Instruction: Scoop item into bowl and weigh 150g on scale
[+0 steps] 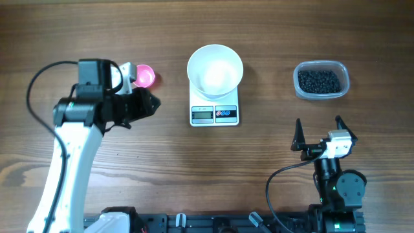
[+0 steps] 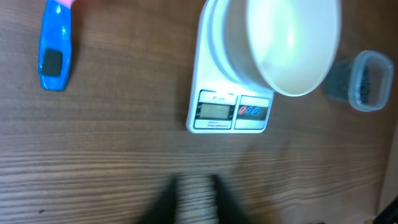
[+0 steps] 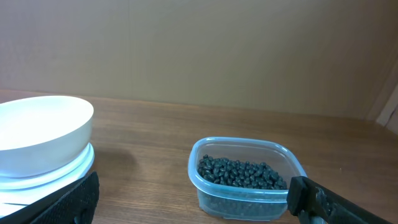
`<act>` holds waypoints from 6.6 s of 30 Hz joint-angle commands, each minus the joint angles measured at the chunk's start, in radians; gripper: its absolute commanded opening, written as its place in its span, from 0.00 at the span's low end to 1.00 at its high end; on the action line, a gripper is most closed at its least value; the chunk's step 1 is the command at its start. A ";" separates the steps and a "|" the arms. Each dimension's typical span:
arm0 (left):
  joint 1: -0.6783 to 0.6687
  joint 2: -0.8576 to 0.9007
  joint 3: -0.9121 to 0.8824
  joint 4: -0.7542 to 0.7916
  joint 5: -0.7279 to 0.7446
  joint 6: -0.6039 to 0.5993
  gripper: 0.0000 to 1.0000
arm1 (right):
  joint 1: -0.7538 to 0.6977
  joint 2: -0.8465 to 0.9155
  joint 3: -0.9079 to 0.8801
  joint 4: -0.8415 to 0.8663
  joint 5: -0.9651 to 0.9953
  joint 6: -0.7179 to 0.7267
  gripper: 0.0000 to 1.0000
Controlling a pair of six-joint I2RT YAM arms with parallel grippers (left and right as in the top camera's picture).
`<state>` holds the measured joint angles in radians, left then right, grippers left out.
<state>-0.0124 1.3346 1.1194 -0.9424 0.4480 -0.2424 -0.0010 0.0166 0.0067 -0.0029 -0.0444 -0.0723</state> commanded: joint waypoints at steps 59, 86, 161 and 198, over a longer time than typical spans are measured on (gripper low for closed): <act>-0.032 0.106 0.012 0.005 -0.378 -0.143 0.93 | 0.320 1.284 1.069 -0.719 -0.522 0.469 0.79; -0.036 0.489 0.012 0.419 -0.424 0.034 0.85 | 0.463 1.287 1.067 -0.712 -0.356 0.550 0.92; -0.036 0.573 0.011 0.494 -0.405 -0.035 0.29 | 0.463 1.287 1.067 -0.724 -0.356 0.552 0.97; 0.154 0.296 0.014 0.915 1.049 -0.452 0.04 | 0.462 1.348 1.067 -0.168 -1.059 0.656 0.98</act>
<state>0.1421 1.6543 1.1217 -0.0895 1.2968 -0.4797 0.4572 1.3128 1.0573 -0.2382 -0.9867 0.4927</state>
